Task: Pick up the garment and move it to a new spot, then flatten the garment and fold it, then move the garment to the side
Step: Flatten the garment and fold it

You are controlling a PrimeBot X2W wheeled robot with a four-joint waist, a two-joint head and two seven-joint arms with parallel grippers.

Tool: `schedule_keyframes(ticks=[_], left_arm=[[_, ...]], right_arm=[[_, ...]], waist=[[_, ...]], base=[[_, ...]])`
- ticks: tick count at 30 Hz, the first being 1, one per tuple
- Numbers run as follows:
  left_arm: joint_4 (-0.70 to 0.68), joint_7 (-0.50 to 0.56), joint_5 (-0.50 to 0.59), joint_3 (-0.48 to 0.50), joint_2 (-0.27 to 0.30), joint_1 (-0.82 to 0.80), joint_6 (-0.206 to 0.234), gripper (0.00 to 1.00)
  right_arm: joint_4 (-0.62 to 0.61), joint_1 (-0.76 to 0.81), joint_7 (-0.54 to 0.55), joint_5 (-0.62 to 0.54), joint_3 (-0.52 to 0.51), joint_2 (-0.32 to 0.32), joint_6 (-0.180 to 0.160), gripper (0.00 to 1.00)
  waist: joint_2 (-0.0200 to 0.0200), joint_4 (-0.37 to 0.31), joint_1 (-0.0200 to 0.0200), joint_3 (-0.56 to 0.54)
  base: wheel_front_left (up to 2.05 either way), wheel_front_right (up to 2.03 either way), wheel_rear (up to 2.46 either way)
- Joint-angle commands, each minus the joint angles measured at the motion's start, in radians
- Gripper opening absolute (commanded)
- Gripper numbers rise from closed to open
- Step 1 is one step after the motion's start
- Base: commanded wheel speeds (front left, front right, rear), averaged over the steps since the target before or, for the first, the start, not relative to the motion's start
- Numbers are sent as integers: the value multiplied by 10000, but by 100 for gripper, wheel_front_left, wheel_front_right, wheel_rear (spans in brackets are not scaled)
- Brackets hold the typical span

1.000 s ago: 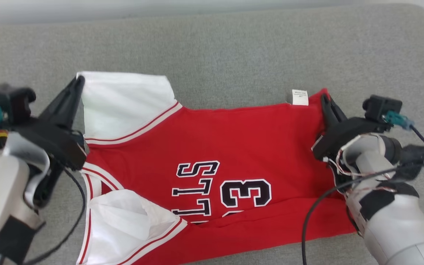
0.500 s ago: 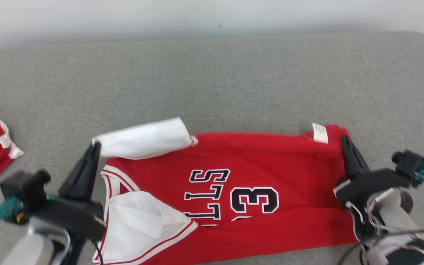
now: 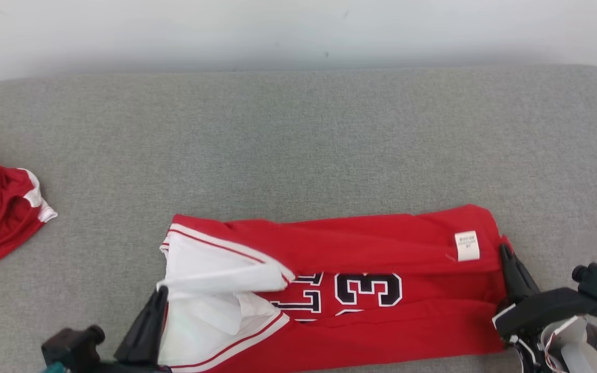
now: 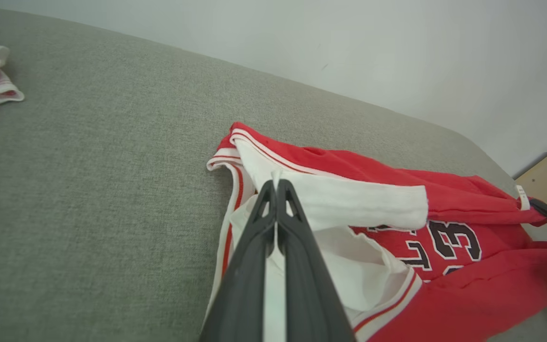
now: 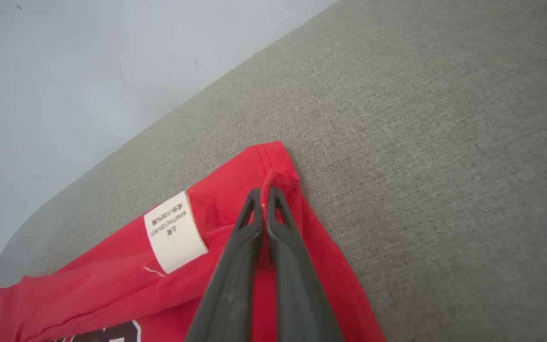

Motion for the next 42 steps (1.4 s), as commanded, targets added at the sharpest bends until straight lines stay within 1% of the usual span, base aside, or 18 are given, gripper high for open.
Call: schedule_keyframes(ticks=[1, 3, 4, 7, 8, 9, 10, 11, 15, 21, 26, 27, 32, 34, 39, 42], left_arm=[[168, -147, 5, -25, -110, 257, 71, 0], [334, -232, -8, -86, -223, 395, 61, 0], [531, -306, 21, -136, -332, 529, 74, 0], [811, -414, -29, -95, -470, 627, 33, 0], [944, -404, -25, -100, -495, 666, 55, 13], [1041, -455, 105, -54, -494, 647, 112, 59], [1136, -505, 158, -13, -529, 627, 140, 100], [1203, -506, 208, 5, -579, 639, 147, 100], [1332, -588, 341, 121, -666, 658, 154, 100], [1100, -668, 801, 699, -915, 888, 392, 100], [470, -663, 1791, 1606, -1246, 1219, 656, 100], [350, -663, 1984, 1808, -1328, 1288, 655, 100], [-220, -658, 2921, 2512, -1700, 1673, 876, 100], [-350, -657, 3169, 2723, -1859, 1792, 848, 100], [-419, -658, 3537, 2964, -2131, 1968, 597, 100], [-363, -658, 3714, 3059, -2251, 2006, 471, 100]], right_arm=[[-143, 298, 113, -172, -174, 93, 1, 0], [-299, 577, 221, -330, -424, 169, 1, 0], [-497, 860, 338, -457, -668, 307, 1, 0], [-709, 1219, 601, -693, -935, 467, 1, 0], [-776, 1321, 677, -772, -1023, 513, 1, 0], [-854, 1409, 720, -882, -1118, 568, 1, 27], [-921, 1489, 751, -965, -1219, 640, 1, 94], [-982, 1579, 805, -1033, -1309, 703, 1, 100], [-1234, 1791, 886, -1327, -1628, 831, 1, 100], [-1797, 2159, 1014, -1926, -2143, 1052, 1, 100], [-2093, 2363, 1174, -2516, -2422, 1160, 1, 100], [-2114, 2377, 1222, -2670, -2427, 1149, 1, 100], [-1908, 2174, 1511, -3498, -2425, 1084, 1, 100], [-1733, 2019, 1594, -3834, -2490, 1107, 1, 100], [-1046, 1692, 1730, -4606, -2693, 1144, 1, 100], [-548, 1480, 1762, -4825, -2809, 1163, 1, 100]], waist=[[1, 85, 1, -111], [1, 154, 1, -196], [1, 208, 1, -285], [1, 261, 1, -427], [1, 279, 1, -470], [1, 294, 1, -524], [1, 306, 1, -573], [1, 314, 1, -613], [1, 367, 1, -720], [1, 450, 1, -914], [1, 538, 1, -1110], [1, 552, 1, -1131], [1, 646, 1, -1226], [1, 684, 1, -1241], [1, 800, 1, -1186], [1, 878, 1, -1107]], base=[[0, 0, 0], [0, 0, 0], [0, 0, 0], [0, 0, 0], [0, 0, 0], [0, 0, 0], [0, 0, 0], [0, 0, 0], [0, 0, 0], [0, 0, 0], [0, 0, 0], [0, 0, 0], [0, 0, 0], [0, 0, 0], [0, 0, 0], [0, 0, 0]])
